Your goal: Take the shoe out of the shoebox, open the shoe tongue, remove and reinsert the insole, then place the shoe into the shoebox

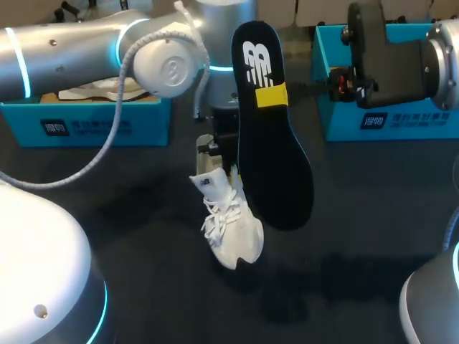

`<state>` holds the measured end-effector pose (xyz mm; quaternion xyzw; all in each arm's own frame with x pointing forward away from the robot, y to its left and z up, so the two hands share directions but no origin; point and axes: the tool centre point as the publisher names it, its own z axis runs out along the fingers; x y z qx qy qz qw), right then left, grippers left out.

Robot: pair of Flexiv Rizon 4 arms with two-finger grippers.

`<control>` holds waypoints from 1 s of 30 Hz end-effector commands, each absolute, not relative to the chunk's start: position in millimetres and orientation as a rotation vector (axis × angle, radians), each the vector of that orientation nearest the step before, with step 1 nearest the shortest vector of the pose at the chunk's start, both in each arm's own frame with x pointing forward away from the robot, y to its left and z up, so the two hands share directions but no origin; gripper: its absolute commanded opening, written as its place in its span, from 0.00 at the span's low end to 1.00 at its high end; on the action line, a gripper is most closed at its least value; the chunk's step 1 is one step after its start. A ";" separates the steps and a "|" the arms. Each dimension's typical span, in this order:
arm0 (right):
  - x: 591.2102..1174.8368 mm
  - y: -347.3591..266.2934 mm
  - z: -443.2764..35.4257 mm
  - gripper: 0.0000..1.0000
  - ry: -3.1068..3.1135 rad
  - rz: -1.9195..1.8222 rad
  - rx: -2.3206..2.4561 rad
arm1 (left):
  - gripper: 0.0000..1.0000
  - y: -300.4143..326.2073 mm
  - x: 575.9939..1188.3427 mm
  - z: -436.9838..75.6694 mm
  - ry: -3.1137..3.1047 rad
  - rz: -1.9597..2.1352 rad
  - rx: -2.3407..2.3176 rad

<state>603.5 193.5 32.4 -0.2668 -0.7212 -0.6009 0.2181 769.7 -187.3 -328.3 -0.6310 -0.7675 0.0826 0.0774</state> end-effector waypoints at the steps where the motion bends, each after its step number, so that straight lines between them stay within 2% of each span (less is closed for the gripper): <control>1: 604.2 196.7 32.0 0.00 -1.998 -1.662 -0.742 | 0.00 -203.3 774.1 -331.7 -2.233 0.166 -1.887; 30: 604.2 196.7 32.0 0.00 -1.998 -1.662 -0.742 | 0.00 -228.8 759.5 -382.4 -2.108 0.024 -1.891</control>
